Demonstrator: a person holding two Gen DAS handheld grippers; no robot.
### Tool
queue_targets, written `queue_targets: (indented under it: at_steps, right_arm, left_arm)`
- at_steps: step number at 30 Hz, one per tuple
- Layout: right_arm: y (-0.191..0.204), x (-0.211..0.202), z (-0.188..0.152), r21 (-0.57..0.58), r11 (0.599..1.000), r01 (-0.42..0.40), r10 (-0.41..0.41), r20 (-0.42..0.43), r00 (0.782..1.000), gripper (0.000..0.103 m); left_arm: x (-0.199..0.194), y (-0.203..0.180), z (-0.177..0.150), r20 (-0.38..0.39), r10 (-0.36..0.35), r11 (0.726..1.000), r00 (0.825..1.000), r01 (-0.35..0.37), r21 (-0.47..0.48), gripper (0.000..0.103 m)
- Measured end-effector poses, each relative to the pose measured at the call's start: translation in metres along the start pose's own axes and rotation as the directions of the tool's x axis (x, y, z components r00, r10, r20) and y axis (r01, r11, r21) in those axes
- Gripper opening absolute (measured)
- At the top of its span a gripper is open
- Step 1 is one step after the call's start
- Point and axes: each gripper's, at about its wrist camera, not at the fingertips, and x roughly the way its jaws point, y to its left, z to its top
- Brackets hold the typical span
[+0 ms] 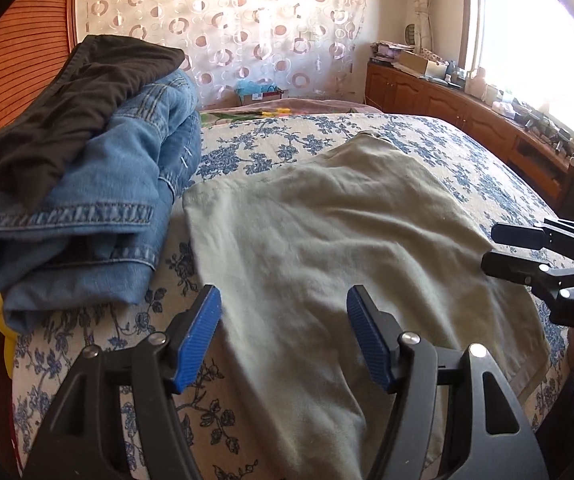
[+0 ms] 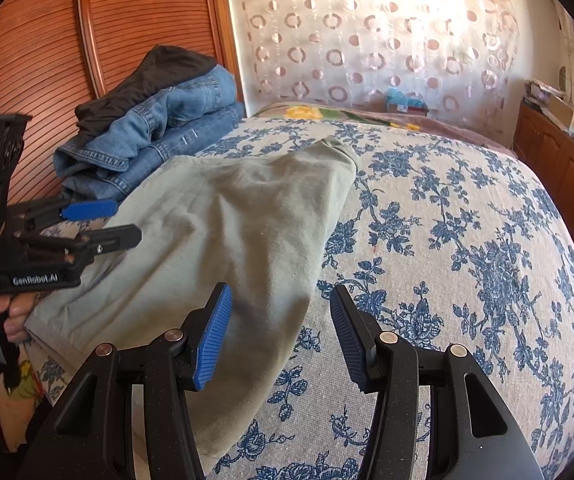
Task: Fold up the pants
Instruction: 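Move the right gripper down to the cuffs of the grey-green shorts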
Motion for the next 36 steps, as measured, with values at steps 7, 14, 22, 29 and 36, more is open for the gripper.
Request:
queue_targets:
  at_steps: [7, 14, 22, 29, 36]
  right_arm:
    - [-0.007, 0.002, 0.008, 0.008, 1.0, 0.003, -0.003, -0.032, 0.999, 0.052]
    - [-0.019, 0.012, 0.034, 0.006, 1.0, 0.019, -0.019, -0.045, 0.999, 0.052]
    - [-0.037, 0.048, 0.068, 0.049, 0.999, 0.014, -0.009, -0.094, 0.996, 0.052]
    - [-0.046, 0.081, 0.088, 0.079, 0.997, 0.005, 0.005, -0.128, 0.992, 0.052]
    - [-0.056, 0.104, 0.1, 0.132, 0.991, -0.009, 0.029, -0.157, 0.987, 0.052]
  left_arm:
    - [-0.007, 0.006, -0.004, 0.039, -0.007, 0.999, 0.999, 0.009, -0.039, 0.066]
    - [-0.015, 0.008, -0.008, 0.076, -0.005, 0.999, 0.997, 0.008, -0.043, 0.066]
    - [-0.017, 0.015, -0.01, 0.09, -0.008, 0.997, 0.996, 0.015, -0.079, 0.066]
    - [-0.018, 0.017, -0.01, 0.092, -0.009, 0.996, 0.996, 0.018, -0.093, 0.066]
    - [-0.016, 0.018, -0.008, 0.079, -0.019, 0.994, 0.997, 0.027, -0.102, 0.066]
